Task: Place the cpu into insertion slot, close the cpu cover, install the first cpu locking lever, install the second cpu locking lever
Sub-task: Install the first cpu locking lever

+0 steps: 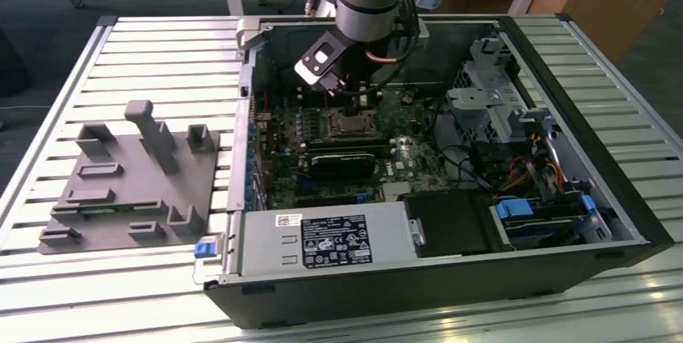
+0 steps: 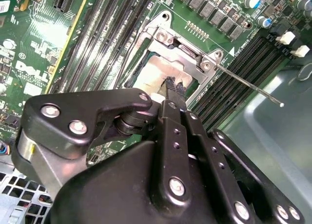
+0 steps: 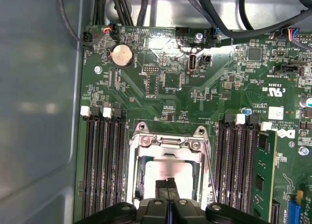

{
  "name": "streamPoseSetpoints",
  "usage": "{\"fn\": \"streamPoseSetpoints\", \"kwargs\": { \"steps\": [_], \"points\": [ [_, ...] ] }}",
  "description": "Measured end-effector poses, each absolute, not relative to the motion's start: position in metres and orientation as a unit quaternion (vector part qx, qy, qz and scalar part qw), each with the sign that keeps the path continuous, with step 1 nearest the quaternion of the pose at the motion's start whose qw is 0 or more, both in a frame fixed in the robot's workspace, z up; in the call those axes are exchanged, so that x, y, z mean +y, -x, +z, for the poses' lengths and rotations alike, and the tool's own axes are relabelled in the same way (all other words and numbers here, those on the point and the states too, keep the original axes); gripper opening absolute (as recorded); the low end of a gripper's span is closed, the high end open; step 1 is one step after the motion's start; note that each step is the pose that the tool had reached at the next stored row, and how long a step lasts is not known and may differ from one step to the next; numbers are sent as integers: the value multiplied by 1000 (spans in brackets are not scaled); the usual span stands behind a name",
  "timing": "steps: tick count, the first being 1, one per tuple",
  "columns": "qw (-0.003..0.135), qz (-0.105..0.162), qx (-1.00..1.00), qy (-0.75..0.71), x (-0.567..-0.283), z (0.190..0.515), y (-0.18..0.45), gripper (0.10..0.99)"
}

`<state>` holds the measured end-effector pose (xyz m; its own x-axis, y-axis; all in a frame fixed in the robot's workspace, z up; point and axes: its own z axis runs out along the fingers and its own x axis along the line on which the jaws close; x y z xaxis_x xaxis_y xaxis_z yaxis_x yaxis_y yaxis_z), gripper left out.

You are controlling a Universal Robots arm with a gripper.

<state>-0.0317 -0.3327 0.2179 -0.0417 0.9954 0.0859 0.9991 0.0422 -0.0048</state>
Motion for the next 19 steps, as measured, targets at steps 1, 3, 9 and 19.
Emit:
{"fn": "streamPoseSetpoints", "kwargs": {
  "steps": [1, 3, 9, 19],
  "points": [
    [33, -28, -721, 691, -333, 219, 32, 106],
    [33, -28, -721, 691, -333, 221, 32, 106],
    [33, -28, -721, 691, -333, 228, 32, 106],
    [31, -30, -721, 691, -333, 247, 32, 106]
  ]
}}
